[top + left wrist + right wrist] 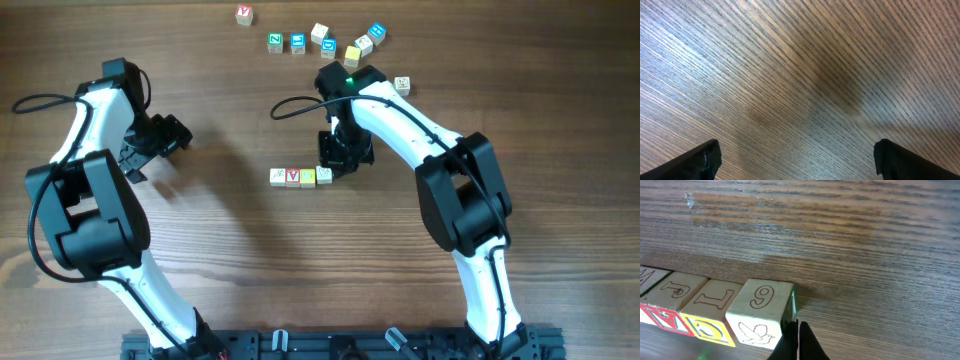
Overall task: Form a horizontal line
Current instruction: 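Nudge the dove block left against the 'C' block with right gripper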
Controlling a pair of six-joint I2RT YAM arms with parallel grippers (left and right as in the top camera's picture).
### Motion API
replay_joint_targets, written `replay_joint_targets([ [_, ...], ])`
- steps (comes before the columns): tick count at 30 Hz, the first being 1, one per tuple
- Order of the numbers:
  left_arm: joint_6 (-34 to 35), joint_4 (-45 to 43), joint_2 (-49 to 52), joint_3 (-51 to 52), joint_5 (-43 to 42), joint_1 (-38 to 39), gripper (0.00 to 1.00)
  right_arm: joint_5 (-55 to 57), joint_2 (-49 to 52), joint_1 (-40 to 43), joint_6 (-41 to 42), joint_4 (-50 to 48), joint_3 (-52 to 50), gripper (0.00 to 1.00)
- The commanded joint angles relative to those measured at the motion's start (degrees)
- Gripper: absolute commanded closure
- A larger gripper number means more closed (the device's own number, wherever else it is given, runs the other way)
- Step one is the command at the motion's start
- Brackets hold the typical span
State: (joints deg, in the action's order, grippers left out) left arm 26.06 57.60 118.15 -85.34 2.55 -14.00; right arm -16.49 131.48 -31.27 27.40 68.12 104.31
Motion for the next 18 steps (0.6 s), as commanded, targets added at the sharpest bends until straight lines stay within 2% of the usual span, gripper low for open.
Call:
replay_joint_targets([
  [1, 0.1, 0.0, -0.5, 0.0, 0.5, -0.2, 0.00, -0.8, 0.3, -0.4, 0.9, 0.0, -0.2, 0.96],
  [18, 0.1, 0.0, -0.5, 0.0, 0.5, -0.2, 0.00, 0.1, 0.3, -0.7, 1.1, -1.2, -0.2, 0.96],
])
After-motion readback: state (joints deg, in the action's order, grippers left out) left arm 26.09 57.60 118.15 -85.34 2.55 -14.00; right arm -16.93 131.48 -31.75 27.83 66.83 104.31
